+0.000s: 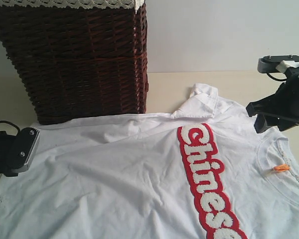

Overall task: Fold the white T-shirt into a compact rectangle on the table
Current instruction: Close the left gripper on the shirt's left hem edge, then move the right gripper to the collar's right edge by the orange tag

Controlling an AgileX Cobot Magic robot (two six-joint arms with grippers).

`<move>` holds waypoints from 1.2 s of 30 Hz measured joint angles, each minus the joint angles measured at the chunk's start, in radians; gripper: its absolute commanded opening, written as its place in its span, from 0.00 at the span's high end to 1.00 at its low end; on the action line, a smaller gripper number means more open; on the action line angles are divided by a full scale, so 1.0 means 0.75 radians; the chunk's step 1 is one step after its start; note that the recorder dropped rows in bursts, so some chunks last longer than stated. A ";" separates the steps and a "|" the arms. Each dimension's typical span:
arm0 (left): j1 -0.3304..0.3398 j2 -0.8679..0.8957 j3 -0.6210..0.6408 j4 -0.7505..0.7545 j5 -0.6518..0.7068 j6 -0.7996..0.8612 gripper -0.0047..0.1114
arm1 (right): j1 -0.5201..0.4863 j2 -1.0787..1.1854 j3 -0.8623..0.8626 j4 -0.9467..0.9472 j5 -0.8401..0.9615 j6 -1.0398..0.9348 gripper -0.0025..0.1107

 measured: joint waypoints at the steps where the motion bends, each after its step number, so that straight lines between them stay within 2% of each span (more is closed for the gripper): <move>1: 0.014 0.011 0.000 0.000 -0.005 0.000 0.05 | 0.000 0.000 0.000 0.000 0.000 0.000 0.50; 9: 0.153 0.091 0.000 -0.032 -0.053 0.028 0.05 | 0.000 0.000 0.000 0.000 0.000 0.000 0.50; 15: 0.158 0.091 0.000 -0.092 -0.144 0.095 0.05 | 0.000 0.000 0.000 0.000 -0.001 -0.002 0.50; 25: 0.158 0.091 0.040 -0.092 -0.182 0.265 0.05 | 0.000 0.000 0.000 0.000 0.000 -0.002 0.50; 30: 0.158 0.094 0.070 -0.092 -0.249 0.283 0.05 | 0.000 0.000 0.000 0.000 0.002 -0.002 0.50; 36: 0.158 0.162 0.070 -0.092 -0.245 0.265 0.05 | 0.000 0.000 0.000 0.000 0.002 -0.002 0.50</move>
